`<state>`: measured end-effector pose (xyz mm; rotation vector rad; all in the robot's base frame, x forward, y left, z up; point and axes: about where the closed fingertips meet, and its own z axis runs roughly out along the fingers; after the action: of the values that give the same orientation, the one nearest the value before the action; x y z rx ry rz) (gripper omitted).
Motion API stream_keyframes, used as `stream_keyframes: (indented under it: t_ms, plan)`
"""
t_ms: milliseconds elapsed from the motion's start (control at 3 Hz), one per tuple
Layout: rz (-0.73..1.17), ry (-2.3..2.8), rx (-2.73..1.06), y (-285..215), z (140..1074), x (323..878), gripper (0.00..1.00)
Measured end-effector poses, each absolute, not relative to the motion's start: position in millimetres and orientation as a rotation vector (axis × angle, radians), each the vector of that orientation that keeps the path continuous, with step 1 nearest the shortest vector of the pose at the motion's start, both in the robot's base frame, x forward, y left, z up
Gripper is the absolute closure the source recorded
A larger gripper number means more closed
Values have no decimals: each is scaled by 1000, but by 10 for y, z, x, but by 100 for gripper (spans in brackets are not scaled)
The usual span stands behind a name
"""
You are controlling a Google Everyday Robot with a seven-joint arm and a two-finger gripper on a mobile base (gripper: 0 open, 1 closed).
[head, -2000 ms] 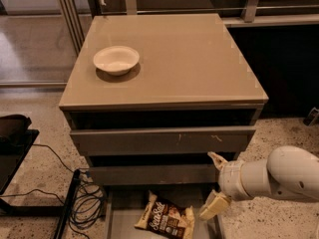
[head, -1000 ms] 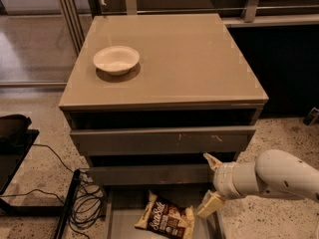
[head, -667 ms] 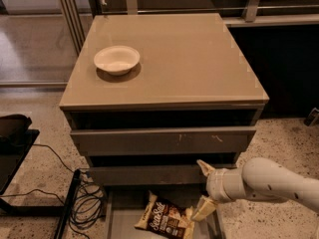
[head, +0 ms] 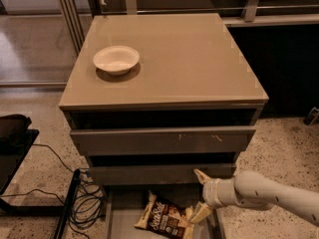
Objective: Pick brown chip bag from bottom drawer and place on counter
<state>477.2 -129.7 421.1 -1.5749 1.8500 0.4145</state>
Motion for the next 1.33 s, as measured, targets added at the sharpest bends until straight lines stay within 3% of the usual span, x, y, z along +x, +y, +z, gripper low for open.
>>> stream_keyframes:
  t_ms: [1333]
  plan:
    - [612,1885,-1603,-1127,3288,4693,0]
